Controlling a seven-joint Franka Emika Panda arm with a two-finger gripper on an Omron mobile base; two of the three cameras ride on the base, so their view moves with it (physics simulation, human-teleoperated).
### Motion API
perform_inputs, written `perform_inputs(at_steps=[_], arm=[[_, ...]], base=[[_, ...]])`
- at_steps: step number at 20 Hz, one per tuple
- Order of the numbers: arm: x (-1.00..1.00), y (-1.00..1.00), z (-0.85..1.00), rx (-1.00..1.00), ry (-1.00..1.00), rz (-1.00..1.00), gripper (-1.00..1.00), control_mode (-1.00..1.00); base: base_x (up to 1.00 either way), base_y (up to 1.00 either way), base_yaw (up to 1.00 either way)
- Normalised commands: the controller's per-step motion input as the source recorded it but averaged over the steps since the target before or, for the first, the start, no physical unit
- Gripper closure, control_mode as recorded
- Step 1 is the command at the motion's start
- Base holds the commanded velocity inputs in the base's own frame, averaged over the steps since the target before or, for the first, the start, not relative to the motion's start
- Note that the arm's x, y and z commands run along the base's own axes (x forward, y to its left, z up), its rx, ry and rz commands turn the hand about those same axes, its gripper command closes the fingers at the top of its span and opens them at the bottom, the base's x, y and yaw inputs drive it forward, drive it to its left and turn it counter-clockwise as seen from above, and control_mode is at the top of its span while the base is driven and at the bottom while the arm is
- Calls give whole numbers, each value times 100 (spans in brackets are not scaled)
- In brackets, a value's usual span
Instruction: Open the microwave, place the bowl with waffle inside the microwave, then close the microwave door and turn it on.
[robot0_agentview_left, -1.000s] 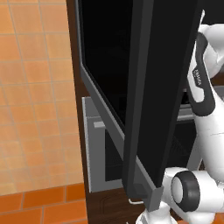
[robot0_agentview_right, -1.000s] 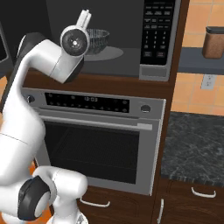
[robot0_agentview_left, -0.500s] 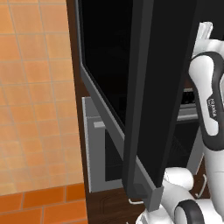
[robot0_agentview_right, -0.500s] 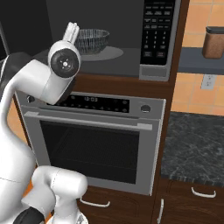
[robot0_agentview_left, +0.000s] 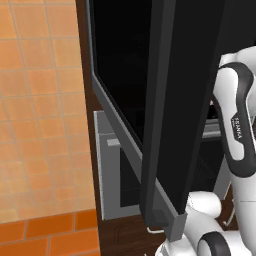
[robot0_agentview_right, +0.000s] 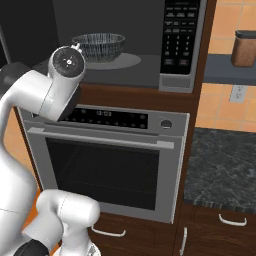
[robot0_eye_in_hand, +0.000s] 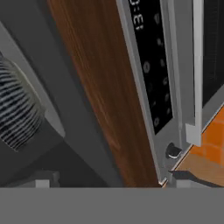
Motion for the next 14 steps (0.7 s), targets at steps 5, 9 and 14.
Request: perform_inputs(at_steps=[5, 9, 14], arm=[[-21, 68, -96, -1, 6, 23, 100, -100], [-7, 69, -84, 0, 18, 34, 100, -100], [-16, 60, -90, -4, 15, 31, 100, -100]], base=[[0, 0, 0], [0, 0, 0], [0, 0, 0]])
